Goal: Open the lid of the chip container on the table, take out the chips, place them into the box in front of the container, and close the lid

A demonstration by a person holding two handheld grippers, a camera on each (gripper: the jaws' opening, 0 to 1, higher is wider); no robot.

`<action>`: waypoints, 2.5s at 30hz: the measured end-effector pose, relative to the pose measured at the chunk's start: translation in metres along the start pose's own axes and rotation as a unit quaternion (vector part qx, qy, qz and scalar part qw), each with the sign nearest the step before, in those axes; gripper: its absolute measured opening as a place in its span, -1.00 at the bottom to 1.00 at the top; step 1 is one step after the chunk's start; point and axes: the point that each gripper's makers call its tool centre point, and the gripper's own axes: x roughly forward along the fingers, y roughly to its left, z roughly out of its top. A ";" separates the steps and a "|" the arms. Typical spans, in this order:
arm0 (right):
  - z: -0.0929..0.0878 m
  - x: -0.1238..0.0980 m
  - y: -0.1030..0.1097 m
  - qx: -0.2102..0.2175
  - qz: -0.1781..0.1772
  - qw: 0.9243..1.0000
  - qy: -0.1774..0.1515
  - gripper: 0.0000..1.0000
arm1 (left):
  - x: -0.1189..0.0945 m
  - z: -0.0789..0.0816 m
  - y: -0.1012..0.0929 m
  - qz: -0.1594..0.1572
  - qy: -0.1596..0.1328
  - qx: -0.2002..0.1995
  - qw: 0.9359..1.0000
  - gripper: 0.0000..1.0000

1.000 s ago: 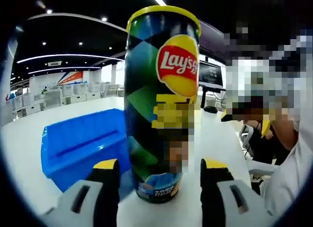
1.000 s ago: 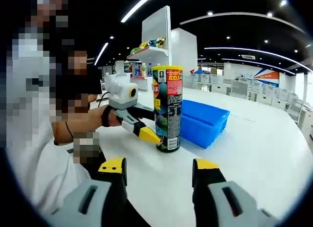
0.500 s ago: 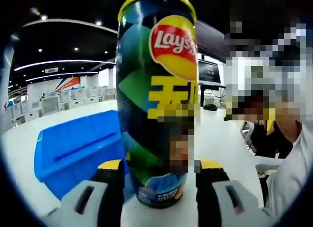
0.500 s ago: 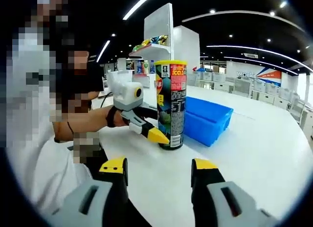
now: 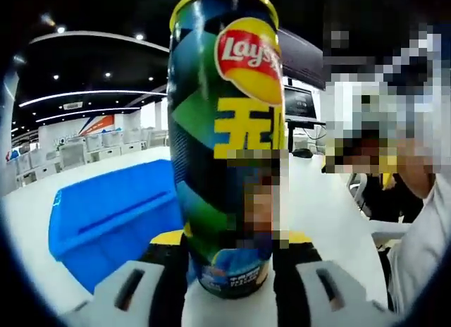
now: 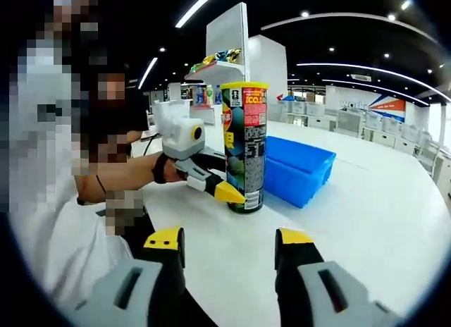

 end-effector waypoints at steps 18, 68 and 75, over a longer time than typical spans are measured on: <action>0.005 0.005 -0.006 0.008 -0.007 1.000 -0.010 0.04 | 0.000 0.000 0.001 -0.006 -0.006 0.003 1.000 -0.05; 0.170 0.084 -0.021 -0.032 -0.088 0.977 -0.189 0.04 | -0.001 0.000 -0.002 -0.011 -0.022 -0.001 1.000 -0.06; 0.174 0.088 -0.018 -0.036 -0.081 0.977 -0.195 -0.03 | -0.001 0.000 -0.002 -0.010 -0.022 -0.002 1.000 -0.06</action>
